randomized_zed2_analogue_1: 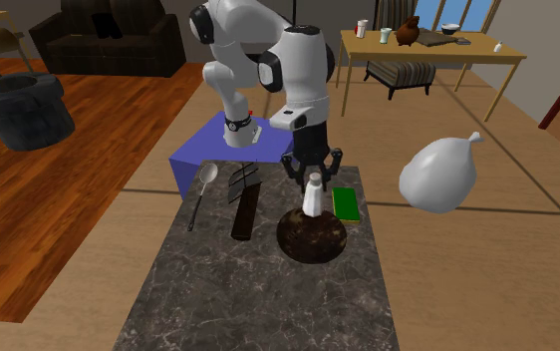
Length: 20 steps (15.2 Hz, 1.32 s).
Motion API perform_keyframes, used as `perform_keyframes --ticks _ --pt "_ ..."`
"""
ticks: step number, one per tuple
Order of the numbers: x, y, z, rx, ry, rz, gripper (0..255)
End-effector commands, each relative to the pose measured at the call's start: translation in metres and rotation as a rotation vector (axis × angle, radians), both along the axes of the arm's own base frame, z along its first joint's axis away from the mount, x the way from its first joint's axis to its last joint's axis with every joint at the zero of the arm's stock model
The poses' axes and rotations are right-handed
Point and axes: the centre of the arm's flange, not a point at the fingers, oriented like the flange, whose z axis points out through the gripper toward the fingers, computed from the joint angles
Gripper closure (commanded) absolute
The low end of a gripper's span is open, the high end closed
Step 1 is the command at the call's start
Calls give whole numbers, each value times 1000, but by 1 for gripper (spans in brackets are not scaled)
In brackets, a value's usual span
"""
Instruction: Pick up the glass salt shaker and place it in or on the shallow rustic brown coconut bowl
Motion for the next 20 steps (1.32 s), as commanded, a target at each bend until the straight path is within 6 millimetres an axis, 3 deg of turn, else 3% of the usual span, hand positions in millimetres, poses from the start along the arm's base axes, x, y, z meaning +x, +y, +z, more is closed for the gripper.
perform_keyframes --ticks 1,15,20 --pt "6 5 -8 -1 0 -1 255" --pt "6 5 -82 -1 0 -1 255" --pt "6 5 -82 -1 0 -1 255"
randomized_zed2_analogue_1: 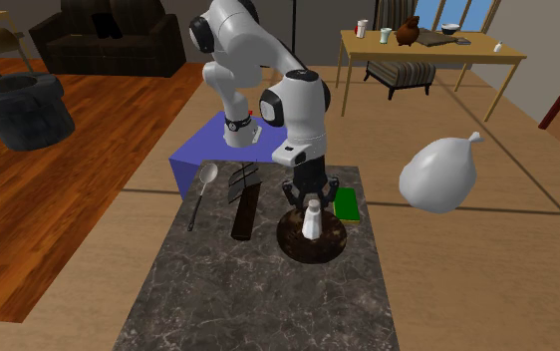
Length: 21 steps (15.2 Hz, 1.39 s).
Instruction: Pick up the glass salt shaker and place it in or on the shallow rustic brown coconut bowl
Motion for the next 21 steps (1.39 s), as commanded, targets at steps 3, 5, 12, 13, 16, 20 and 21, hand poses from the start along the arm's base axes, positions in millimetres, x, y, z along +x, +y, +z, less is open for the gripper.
perform_keyframes --ticks 3,5,12,13,16,20,21 --pt "0 0 0 0 0 0 255" --pt "0 0 0 0 0 0 0" --pt "-8 -7 38 0 0 0 0" --pt "-10 -9 48 0 0 0 0" --pt "-10 -9 48 0 0 0 0" --pt "-10 -9 48 0 0 0 0" --pt "-10 -9 48 0 0 0 0"
